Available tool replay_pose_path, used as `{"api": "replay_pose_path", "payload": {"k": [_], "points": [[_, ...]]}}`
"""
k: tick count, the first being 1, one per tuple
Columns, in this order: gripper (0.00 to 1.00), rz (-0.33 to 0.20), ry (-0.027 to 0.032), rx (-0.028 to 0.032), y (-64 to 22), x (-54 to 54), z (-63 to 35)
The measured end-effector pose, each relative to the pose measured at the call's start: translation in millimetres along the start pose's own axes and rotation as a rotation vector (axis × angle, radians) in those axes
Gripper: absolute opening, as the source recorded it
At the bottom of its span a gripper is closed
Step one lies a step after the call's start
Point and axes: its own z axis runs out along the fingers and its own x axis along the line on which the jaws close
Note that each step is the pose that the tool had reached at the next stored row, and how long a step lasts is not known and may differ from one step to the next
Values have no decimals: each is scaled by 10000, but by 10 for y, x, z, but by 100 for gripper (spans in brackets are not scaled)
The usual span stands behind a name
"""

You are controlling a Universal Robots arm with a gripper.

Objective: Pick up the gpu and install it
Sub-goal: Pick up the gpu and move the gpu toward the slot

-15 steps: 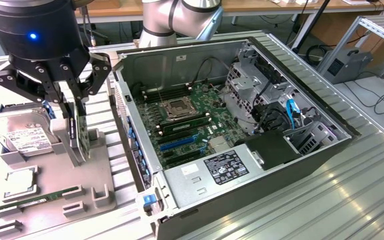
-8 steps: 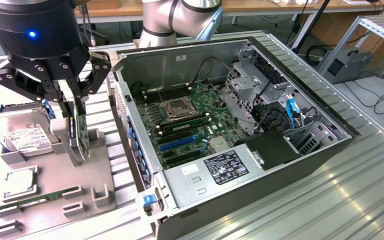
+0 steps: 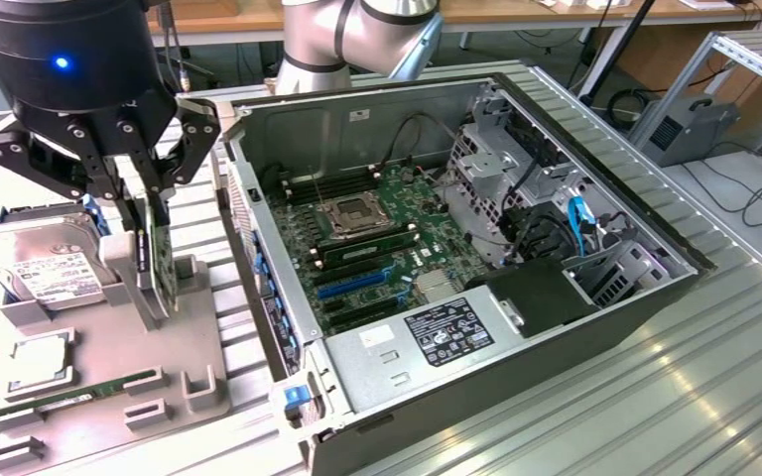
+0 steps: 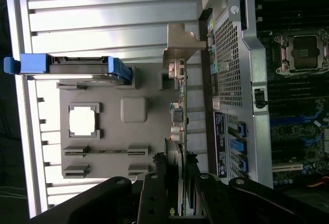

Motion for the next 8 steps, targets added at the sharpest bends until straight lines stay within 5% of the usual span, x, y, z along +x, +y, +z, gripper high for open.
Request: {"api": "replay_pose_path", "payload": {"k": [8], "points": [[26,-1,0,0,1,-1,-22]]}}
